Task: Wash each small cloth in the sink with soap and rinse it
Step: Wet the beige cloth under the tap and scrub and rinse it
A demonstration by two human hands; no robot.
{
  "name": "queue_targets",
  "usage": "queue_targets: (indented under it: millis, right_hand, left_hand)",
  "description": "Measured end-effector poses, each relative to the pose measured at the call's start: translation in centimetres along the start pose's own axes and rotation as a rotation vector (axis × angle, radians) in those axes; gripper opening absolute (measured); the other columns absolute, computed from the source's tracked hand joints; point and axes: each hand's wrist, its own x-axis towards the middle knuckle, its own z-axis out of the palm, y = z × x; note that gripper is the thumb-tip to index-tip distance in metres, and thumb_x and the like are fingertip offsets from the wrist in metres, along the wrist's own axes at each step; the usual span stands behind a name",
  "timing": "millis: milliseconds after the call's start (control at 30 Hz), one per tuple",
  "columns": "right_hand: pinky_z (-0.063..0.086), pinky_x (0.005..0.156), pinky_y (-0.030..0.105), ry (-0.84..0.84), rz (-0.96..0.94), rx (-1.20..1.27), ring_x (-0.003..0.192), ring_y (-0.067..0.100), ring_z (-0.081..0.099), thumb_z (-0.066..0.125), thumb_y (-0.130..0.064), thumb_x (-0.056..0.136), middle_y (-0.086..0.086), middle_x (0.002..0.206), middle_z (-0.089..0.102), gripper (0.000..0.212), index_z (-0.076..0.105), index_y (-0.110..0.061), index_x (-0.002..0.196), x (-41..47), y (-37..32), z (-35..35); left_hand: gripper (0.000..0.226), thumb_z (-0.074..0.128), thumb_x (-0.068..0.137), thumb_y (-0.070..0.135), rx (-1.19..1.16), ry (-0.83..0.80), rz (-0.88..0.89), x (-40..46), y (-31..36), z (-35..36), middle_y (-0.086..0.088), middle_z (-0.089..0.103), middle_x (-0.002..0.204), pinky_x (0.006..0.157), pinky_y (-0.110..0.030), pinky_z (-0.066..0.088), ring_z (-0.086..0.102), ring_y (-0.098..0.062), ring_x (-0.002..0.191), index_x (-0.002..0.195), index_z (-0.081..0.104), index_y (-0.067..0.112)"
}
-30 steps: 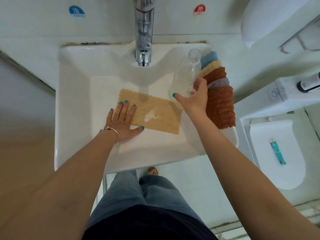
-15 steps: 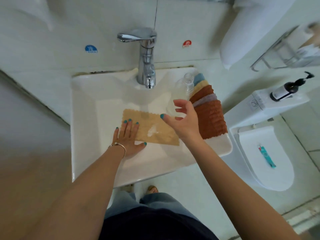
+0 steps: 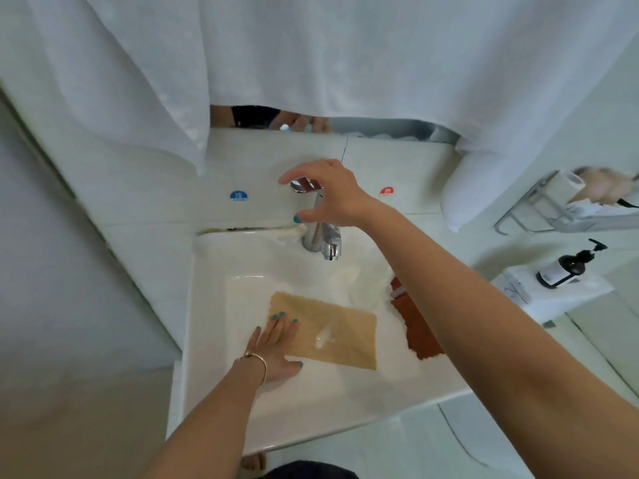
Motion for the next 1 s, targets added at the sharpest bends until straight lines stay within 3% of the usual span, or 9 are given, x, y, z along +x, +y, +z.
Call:
queue_targets:
  millis: [100, 200, 533, 800, 1000]
  right_hand:
    - [0.045, 0.096, 0.037, -0.062, 0.063, 0.13, 0.073, 0.001, 0.054, 0.082, -0.024, 0.063, -0.016, 0.08, 0.063, 0.025, 0.066, -0.039, 0.076, 1.8, -0.4, 0.0]
    - [0.043, 0.1, 0.039, -0.079, 0.121, 0.249, 0.067, -0.002, 0.057, 0.082, -0.025, 0.061, -0.021, 0.067, 0.062, 0.022, 0.067, -0.04, 0.063, 2.6, -0.3, 0.2]
    - [0.046, 0.083, 0.028, -0.066, 0.187, 0.44, 0.068, 0.002, 0.058, 0.08, -0.031, 0.048, -0.017, 0.067, 0.066, 0.016, 0.071, -0.034, 0.061, 2.8, -0.2, 0.2]
    - [0.043, 0.067, 0.02, -0.047, 0.183, 0.538, 0.062, 0.004, 0.052, 0.082, -0.001, 0.067, -0.011, 0.064, 0.059, 0.027, 0.068, -0.023, 0.064, 2.8, 0.2, -0.4]
    - [0.037, 0.06, 0.015, -0.049, 0.192, 0.577, 0.057, 0.005, 0.043, 0.077, 0.006, 0.07, -0.006, 0.062, 0.05, 0.027, 0.065, -0.018, 0.064, 2.6, -0.1, -0.7]
  left_hand:
    - [0.088, 0.044, 0.091, 0.051, -0.001, -0.006, 0.016, 0.1, -0.1, -0.3, 0.004, -0.029, 0.158, 0.118, -0.041, -0.011, -0.025, -0.014, 0.145, 0.152, -0.017, 0.032]
    - [0.088, 0.044, 0.091, 0.052, -0.003, 0.01, 0.016, 0.1, -0.1, -0.3, 0.004, -0.03, 0.157, 0.118, -0.04, -0.011, -0.025, -0.014, 0.145, 0.152, -0.017, 0.033]
    - [0.089, 0.041, 0.089, 0.054, 0.001, 0.013, 0.011, 0.7, -0.5, 0.6, 0.008, -0.036, 0.154, 0.117, -0.039, -0.014, -0.03, -0.01, 0.142, 0.149, -0.022, 0.036]
    - [0.09, 0.043, 0.088, 0.052, -0.024, 0.029, 0.02, 0.6, -0.5, 0.7, 0.009, -0.035, 0.154, 0.116, -0.038, -0.015, -0.031, -0.008, 0.141, 0.149, -0.021, 0.036]
    - [0.09, 0.043, 0.088, 0.05, -0.031, 0.03, 0.023, 0.6, -0.6, 0.7, 0.008, -0.034, 0.154, 0.116, -0.038, -0.015, -0.03, -0.009, 0.142, 0.15, -0.02, 0.037]
